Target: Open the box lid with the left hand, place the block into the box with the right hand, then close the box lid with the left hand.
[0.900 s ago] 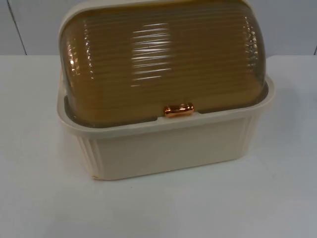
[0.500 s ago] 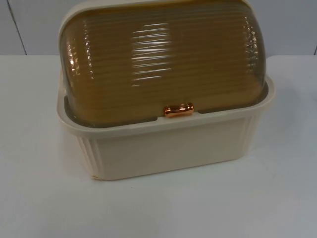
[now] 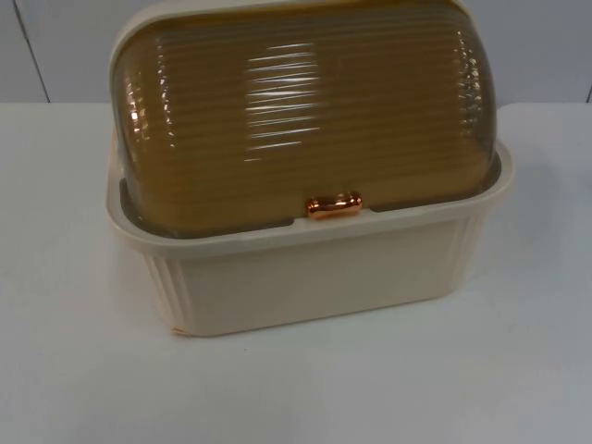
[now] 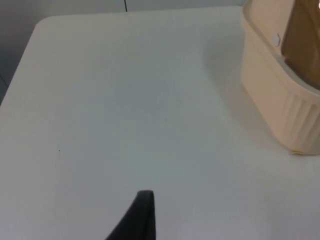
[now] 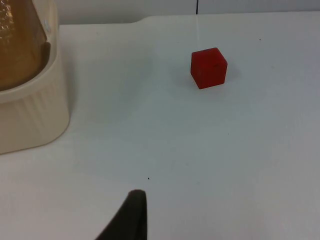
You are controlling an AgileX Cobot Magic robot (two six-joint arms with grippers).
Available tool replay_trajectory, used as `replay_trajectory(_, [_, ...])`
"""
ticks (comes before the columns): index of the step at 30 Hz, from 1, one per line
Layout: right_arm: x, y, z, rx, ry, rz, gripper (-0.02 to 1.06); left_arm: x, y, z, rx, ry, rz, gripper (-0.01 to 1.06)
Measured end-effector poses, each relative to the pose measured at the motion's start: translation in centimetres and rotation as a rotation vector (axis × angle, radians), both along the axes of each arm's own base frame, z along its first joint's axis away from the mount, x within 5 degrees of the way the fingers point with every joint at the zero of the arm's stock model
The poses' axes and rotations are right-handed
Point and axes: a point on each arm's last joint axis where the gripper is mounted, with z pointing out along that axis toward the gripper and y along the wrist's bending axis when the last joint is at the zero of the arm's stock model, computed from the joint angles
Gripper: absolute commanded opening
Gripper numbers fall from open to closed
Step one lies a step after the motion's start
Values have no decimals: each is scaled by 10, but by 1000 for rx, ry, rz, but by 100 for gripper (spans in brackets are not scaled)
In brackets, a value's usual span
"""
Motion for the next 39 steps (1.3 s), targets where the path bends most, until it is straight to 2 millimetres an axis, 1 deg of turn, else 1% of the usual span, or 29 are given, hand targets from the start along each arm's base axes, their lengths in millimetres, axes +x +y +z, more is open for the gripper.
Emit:
replay_trajectory(15, [0, 0, 0, 0, 0, 0, 104, 0, -2, 0, 6, -1, -24, 104])
replay_trajectory(17, [-1, 0, 2, -1, -8, 1, 104, -1, -2, 7, -12, -38, -16, 104])
replay_trajectory(18, [-1, 0, 2, -1, -8, 1, 104, -1, -2, 7, -12, -38, -16, 104])
replay_trajectory(19, [-2, 0, 5, 0, -19, 1, 104, -4, -2, 14, -20, -75, -12, 104])
replay_trajectory(22, [-9, -1, 27, 4, -74, 1, 104, -9, 1, 41, -10, -169, 8, 104])
replay_trajectory(23, [-7, -1, 35, 5, -76, 1, 104, -6, 2, 50, 7, -175, 23, 104])
replay_trajectory(24, [-7, -1, 35, 5, -76, 1, 104, -6, 2, 50, 7, -175, 23, 104])
replay_trajectory(25, [-7, -1, 45, 7, -85, 0, 104, -4, 4, 60, 25, -190, 37, 104])
replay_trajectory(27, [0, 0, 67, 7, -94, 2, 104, 8, 6, 81, 57, -208, 53, 104])
replay_trajectory(30, [18, 1, 97, -4, -118, 0, 104, 32, 7, 108, 75, -238, 57, 104])
replay_trajectory(31, [18, 1, 97, -4, -118, 0, 104, 32, 7, 108, 75, -238, 57, 104])
replay_trajectory(35, [50, -1, 133, -38, -149, -44, 104, 68, 5, 135, 76, -254, 48, 104])
replay_trajectory(36, [59, -2, 140, -54, -145, -52, 104, 79, 5, 138, 77, -240, 44, 104])
replay_trajectory(37, [59, -2, 140, -54, -145, -52, 104, 79, 5, 138, 77, -240, 44, 104])
replay_trajectory(39, [76, -2, 154, -80, -159, -61, 104, 99, 4, 141, 91, -206, 34, 104])
